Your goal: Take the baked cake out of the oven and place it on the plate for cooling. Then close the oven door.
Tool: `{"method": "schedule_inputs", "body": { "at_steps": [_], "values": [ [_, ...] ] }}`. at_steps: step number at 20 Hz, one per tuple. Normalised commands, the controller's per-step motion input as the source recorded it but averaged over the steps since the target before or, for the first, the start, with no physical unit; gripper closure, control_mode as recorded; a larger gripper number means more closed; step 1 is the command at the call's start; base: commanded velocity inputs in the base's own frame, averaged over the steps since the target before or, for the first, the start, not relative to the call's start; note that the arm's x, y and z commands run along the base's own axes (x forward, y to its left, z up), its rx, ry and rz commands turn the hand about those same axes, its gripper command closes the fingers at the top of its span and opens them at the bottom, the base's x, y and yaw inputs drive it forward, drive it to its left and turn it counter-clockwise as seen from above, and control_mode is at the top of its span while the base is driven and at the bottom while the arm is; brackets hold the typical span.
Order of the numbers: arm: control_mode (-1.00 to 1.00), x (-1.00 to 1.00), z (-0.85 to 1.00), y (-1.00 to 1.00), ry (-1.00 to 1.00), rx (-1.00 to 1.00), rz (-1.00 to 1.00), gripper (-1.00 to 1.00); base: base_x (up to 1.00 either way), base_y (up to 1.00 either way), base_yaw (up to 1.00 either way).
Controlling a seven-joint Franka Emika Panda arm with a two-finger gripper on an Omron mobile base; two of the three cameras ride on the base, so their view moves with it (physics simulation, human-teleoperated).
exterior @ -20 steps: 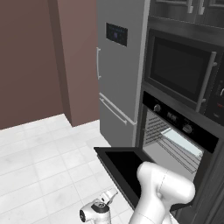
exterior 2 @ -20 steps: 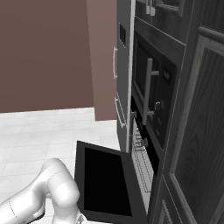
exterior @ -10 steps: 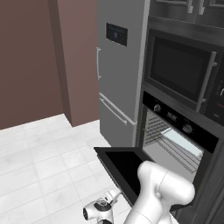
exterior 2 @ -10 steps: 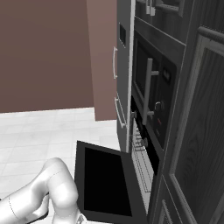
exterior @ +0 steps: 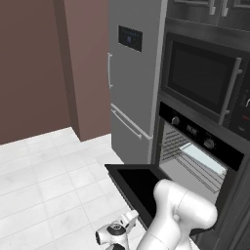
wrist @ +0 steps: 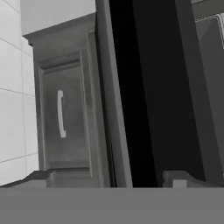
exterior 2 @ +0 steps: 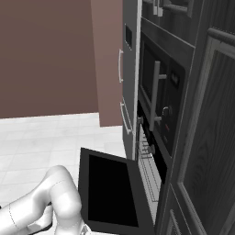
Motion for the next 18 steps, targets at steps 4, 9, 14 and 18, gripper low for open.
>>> {"method": "schedule_inputs", "body": {
  "at_steps": [4, 9, 14, 18],
  "values": [
    [-1.0, 0.43, -0.48, 0.27, -0.1, -0.28, -0.21, -1.0, 0.0, 0.0, 0.0],
    [-1.0, 0.33, -0.25, 0.22, -0.21, -0.29, -0.21, -1.0, 0.0, 0.0, 0.0],
    [-1.0, 0.33, 0.0, 0.1, -0.33, -0.31, -0.23, -1.0, 0.0, 0.0, 0.0],
    [-1.0, 0.42, 0.01, 0.01, -0.34, -0.32, -0.25, -1.0, 0.0, 0.0, 0.0]
  ]
}}
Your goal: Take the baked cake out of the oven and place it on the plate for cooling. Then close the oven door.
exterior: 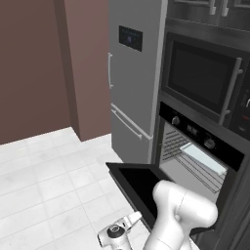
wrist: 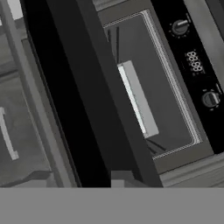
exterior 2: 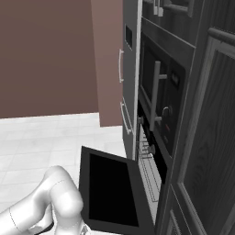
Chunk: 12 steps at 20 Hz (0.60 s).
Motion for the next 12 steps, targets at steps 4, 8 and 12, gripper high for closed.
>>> {"method": "schedule_inputs", "body": {
  "at_steps": [4, 8, 12],
  "values": [
    [-1.0, 0.54, 0.05, 0.0, -0.29, -0.34, -0.27, -1.0, 0.0, 0.0, 0.0],
    [-1.0, 0.63, 0.08, 0.0, -0.25, -0.34, -0.28, -1.0, 0.0, 0.0, 0.0],
    [-1.0, 0.69, 0.12, 0.0, -0.21, -0.35, -0.29, -1.0, 0.0, 0.0, 0.0]
  ]
}}
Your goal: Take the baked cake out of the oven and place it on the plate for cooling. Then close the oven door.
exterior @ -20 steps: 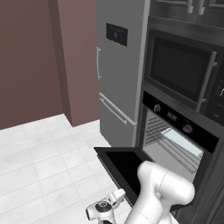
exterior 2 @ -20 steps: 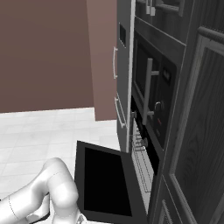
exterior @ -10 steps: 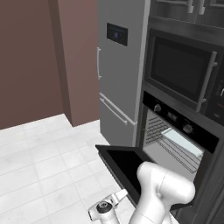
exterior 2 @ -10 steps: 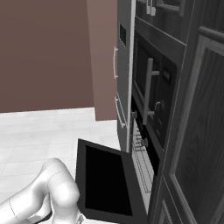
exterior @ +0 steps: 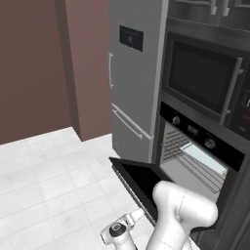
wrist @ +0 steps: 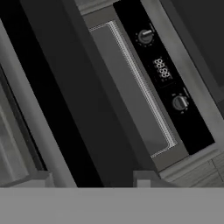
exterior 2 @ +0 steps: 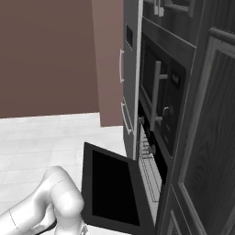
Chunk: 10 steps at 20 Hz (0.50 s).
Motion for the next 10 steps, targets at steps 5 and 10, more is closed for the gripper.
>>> {"method": "schedule_inputs", "body": {
  "at_steps": [5, 10],
  "values": [
    [-1.0, 0.76, 0.18, -0.04, -0.12, -0.33, -0.28, -1.0, 0.0, 0.0, 0.0],
    [-1.0, 0.86, 0.25, -0.19, 0.0, -0.28, -0.27, -1.0, 0.0, 0.0, 0.0]
  ]
}}
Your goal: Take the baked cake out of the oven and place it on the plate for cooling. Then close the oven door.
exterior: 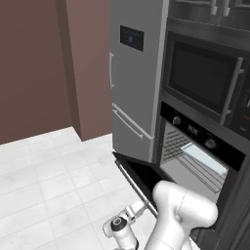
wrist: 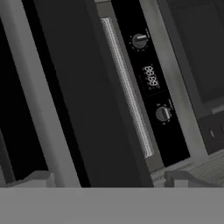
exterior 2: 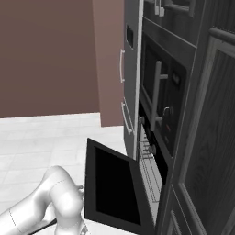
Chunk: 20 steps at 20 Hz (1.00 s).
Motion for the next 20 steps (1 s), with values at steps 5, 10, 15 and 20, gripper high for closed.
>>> {"method": "schedule_inputs", "body": {
  "at_steps": [5, 10, 15, 20],
  "values": [
    [-1.0, 0.9, 0.2, -0.31, 0.0, -0.24, -0.24, -1.0, 0.0, 0.0, 0.0],
    [-1.0, 0.94, 0.08, -0.42, 0.0, -0.23, -0.22, -1.0, 0.0, 0.0, 0.0],
    [-1.0, 0.98, 0.0, -0.55, 0.0, -0.19, -0.18, -1.0, 0.0, 0.0, 0.0],
    [-1.0, 1.0, 0.0, -0.65, -0.01, -0.1, -0.13, -1.0, 0.0, 0.0, 0.0]
  ]
}}
